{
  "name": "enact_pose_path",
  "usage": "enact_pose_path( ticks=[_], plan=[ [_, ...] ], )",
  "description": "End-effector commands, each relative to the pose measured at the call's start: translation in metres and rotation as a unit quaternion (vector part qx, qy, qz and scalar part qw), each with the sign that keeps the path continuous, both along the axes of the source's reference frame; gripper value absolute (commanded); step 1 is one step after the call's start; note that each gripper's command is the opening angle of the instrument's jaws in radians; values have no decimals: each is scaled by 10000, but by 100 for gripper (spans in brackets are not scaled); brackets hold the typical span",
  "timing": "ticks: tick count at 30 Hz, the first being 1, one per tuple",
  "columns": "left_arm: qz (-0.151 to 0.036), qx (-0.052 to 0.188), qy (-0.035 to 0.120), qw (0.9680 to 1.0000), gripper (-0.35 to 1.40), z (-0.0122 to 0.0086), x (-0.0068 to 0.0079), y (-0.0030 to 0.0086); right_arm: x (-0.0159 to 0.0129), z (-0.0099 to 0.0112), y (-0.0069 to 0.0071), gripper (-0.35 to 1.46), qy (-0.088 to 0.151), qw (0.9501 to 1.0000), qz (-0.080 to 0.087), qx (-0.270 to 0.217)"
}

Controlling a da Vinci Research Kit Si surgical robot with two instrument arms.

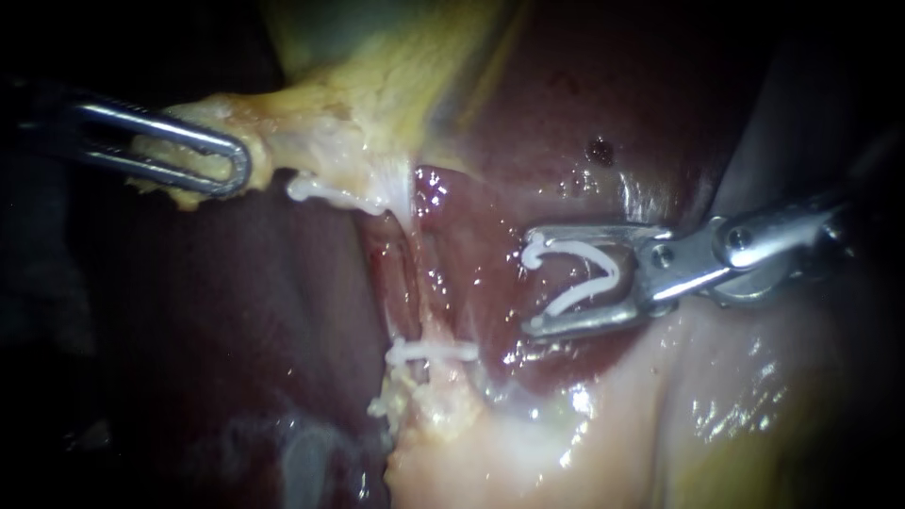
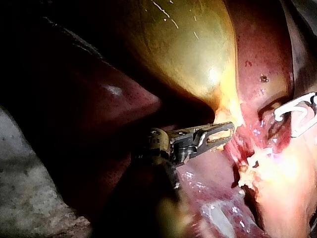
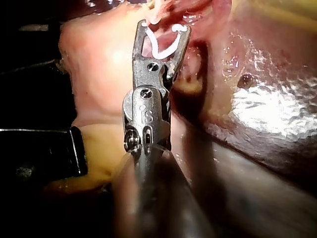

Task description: Clipping second clip right tube

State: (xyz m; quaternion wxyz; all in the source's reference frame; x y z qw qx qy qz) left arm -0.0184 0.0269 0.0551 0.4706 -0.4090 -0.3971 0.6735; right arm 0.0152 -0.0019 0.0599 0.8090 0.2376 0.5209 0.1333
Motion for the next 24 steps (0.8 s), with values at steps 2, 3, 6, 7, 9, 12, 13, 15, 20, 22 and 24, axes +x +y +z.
enact_pose_path(
  ticks=[2, 3, 6, 7, 9, 12, 13, 15, 20, 22, 24],
  plan=[
    [5, 0, -3, 10000, -35, 0, 0, 0, 4, 6, -3, 50, -30, 9999, 62, 142],
    [3, 0, -2, 10000, -35, 0, -1, -1, 8, 10, -5, 50, -40, 9997, 88, 216],
    [1, 0, -1, 10000, -35, -1, -2, -1, 16, 21, -9, 50, -63, 9992, 144, 356],
    [0, 0, 0, 10000, -35, -1, -2, -1, 18, 24, -11, 50, -60, 9990, 148, 412],
    [10, 6, -7, 10000, -35, -1, -2, -1, 24, 31, -13, 50, -76, 9983, 188, 538],
    [9, 6, -7, 10000, -35, -1, -3, -1, 33, 40, -15, 49, -118, 9973, 273, 676],
    [10, 6, -7, 10000, -35, -1, -3, -1, 36, 43, -16, 49, -132, 9968, 300, 724],
    [9, 5, -6, 10000, -35, -1, -3, -2, 41, 48, -17, 49, -154, 9961, 345, 793],
    [17, 5, -10, 10000, -35, -1, -4, -3, 54, 60, -19, 49, -196, 9948, 432, 897],
    [16, 3, -9, 10000, -35, 0, -4, -4, 58, 63, -20, 50, -206, 9946, 452, 914],
    [16, 2, -8, 10000, -35, 0, -5, -4, 63, 66, -21, 50, -212, 9946, 462, 904]
  ],
)
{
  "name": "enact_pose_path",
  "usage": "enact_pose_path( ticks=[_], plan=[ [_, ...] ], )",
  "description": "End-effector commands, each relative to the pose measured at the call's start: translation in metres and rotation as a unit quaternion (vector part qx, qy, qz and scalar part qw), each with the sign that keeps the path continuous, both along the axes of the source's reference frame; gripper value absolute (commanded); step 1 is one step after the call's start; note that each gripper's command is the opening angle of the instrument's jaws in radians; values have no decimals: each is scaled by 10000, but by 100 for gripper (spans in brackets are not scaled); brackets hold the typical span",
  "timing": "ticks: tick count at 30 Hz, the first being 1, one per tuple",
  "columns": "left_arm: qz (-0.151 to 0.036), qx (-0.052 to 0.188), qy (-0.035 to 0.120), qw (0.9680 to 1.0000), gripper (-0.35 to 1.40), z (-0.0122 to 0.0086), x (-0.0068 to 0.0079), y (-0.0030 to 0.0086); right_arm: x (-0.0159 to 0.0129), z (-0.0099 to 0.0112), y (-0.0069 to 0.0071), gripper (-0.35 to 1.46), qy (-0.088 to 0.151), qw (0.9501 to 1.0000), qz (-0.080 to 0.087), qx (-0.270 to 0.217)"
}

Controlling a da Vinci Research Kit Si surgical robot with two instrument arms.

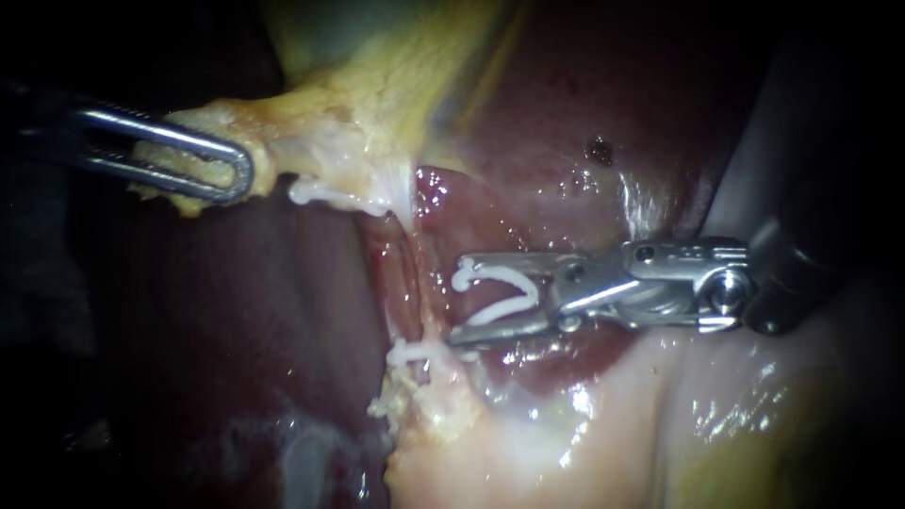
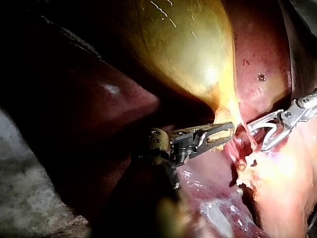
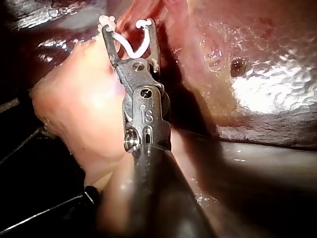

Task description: Clipping second clip right tube

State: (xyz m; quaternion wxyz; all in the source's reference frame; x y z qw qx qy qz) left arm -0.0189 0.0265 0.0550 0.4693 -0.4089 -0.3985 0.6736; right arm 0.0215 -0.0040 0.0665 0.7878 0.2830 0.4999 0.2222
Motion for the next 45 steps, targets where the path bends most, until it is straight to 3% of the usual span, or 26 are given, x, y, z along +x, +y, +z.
enact_pose_path(
  ticks=[1, 22, 33, 39, 45],
  plan=[
    [0, -3, 2, 10000, -35, 1, -1, 0, 2, 1, 0, 50, -5, 10000, 5, -6],
    [8, -2, -2, 10000, -35, 2, -2, -1, 38, 25, -22, 50, 194, 9991, -155, 336],
    [17, -1, -7, 10000, -35, 3, -4, -2, 44, 28, -27, 49, 449, 9972, -213, 563],
    [17, -4, -6, 10000, -35, 4, -4, -3, 44, 26, -28, 49, 552, 9963, -154, 641],
    [17, -6, -5, 10000, -35, 4, -4, -3, 45, 19, -32, 49, 848, 9929, -162, 817]
  ],
)
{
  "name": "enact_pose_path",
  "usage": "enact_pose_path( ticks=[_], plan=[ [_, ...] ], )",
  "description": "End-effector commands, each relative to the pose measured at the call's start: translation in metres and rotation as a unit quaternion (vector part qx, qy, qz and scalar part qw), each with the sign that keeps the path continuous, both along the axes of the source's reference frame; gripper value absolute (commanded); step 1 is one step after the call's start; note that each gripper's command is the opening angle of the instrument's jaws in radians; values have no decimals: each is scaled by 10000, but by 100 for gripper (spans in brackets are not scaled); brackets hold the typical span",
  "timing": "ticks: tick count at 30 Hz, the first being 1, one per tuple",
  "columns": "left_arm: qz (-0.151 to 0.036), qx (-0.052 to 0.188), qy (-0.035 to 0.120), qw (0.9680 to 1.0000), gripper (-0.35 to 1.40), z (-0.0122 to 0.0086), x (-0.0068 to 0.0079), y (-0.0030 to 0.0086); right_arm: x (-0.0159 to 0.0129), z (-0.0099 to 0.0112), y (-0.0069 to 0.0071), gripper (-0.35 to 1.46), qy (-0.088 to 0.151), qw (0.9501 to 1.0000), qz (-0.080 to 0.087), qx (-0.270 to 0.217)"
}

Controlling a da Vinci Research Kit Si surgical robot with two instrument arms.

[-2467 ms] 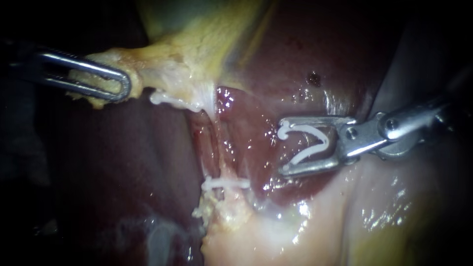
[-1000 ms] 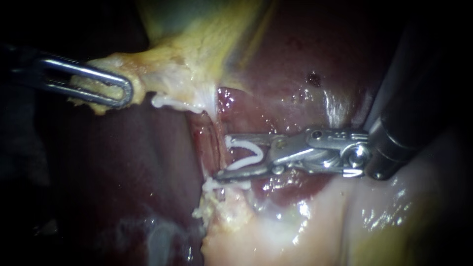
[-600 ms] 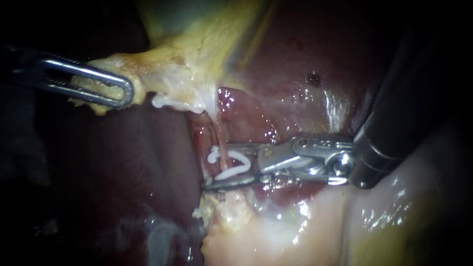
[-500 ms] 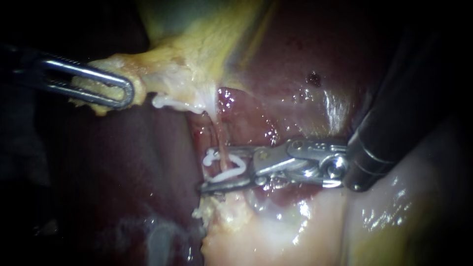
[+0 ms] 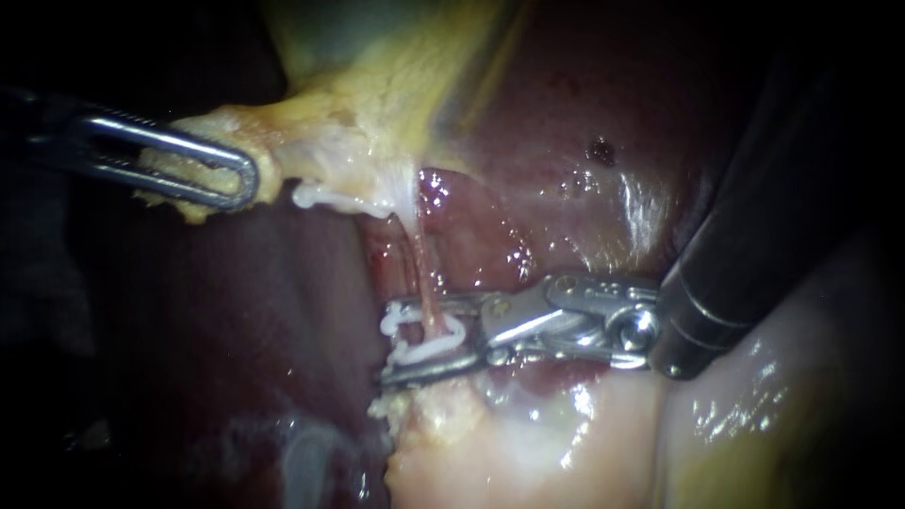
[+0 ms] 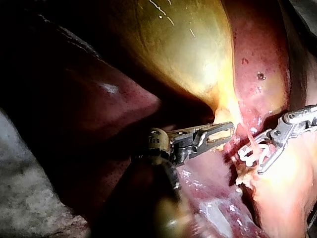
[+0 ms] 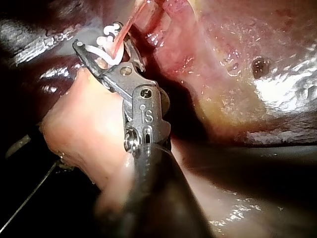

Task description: Clipping second clip right tube

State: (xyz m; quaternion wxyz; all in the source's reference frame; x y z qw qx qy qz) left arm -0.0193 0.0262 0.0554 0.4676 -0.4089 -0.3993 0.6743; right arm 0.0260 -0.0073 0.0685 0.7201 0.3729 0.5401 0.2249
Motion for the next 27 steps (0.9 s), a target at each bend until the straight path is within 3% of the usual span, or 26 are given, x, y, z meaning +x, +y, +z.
enact_pose_path(
  ticks=[1, 17, 27],
  plan=[
    [11, 3, -5, 10000, -35, 0, 0, 0, 0, -2, 0, 49, 53, 10000, 4, 24],
    [10, 2, -5, 10000, -35, 1, 0, 0, 8, -38, -2, 48, 569, 9981, 14, 231],
    [10, 1, -4, 10000, -35, 1, -1, -1, 12, -46, -5, 46, 666, 9974, -99, 247]
  ],
)
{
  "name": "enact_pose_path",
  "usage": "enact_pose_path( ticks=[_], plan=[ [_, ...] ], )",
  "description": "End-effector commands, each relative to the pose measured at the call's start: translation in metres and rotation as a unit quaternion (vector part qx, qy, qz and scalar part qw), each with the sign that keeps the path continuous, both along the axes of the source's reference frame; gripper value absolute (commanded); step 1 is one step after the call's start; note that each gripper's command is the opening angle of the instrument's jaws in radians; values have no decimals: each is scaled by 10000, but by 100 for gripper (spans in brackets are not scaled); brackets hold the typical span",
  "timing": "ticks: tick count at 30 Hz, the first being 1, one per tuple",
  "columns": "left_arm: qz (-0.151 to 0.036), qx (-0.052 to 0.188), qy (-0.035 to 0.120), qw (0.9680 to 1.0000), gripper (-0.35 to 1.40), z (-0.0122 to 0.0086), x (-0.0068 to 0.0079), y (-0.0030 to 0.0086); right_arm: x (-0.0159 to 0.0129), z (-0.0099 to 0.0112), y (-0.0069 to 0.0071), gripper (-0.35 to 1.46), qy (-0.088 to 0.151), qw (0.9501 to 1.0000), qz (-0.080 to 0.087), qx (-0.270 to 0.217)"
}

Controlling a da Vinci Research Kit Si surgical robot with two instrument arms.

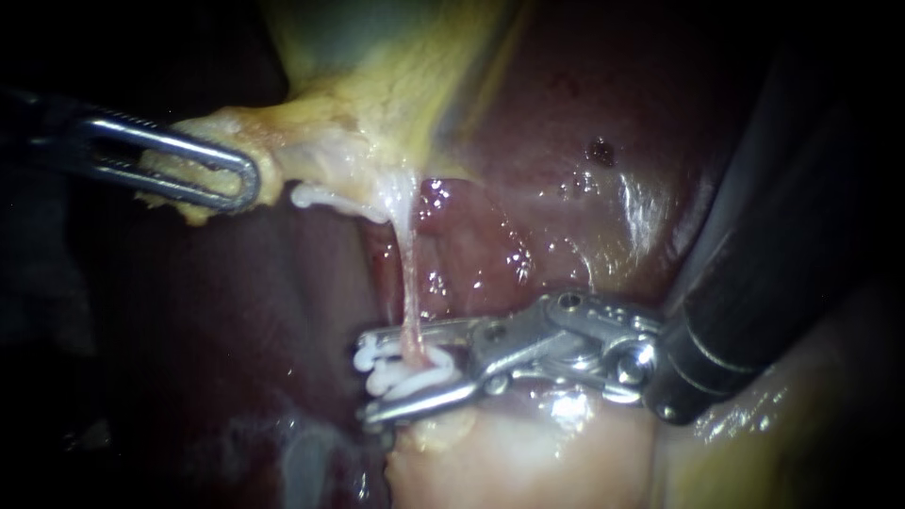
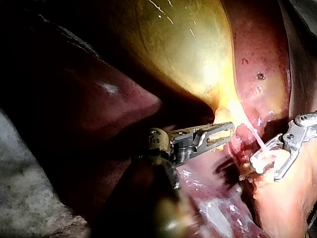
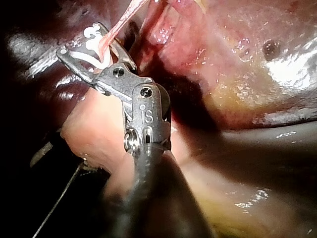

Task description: Clipping second clip right tube

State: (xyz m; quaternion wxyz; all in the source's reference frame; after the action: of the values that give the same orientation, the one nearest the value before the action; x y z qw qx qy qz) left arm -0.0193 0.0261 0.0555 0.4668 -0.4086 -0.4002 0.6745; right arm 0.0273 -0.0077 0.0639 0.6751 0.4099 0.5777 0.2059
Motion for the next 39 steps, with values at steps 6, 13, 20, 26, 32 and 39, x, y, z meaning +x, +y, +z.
enact_pose_path(
  ticks=[6, 13, 20, 26, 32, 39],
  plan=[
    [-1, -3, 1, 10000, -35, 0, 0, 0, -1, 0, 2, 43, 1, 10000, -6, 6],
    [-2, -3, 1, 10000, -35, 0, 0, 0, -2, 2, 4, 35, -44, 9999, 12, 147],
    [-2, -3, 1, 10000, -35, 0, 0, 0, -4, 7, 7, 24, -55, 9997, 0, 232],
    [-1, -4, 1, 10000, -35, 0, 0, 0, -6, 11, 10, 15, -68, 9995, -10, 318],
    [-1, -4, 1, 10000, -35, 0, 0, 0, -7, 13, 12, 5, -59, 9995, -23, 318],
    [-1, -6, 1, 10000, -35, 1, 0, 0, -9, 16, 14, -10, -62, 9993, -39, 375]
  ],
)
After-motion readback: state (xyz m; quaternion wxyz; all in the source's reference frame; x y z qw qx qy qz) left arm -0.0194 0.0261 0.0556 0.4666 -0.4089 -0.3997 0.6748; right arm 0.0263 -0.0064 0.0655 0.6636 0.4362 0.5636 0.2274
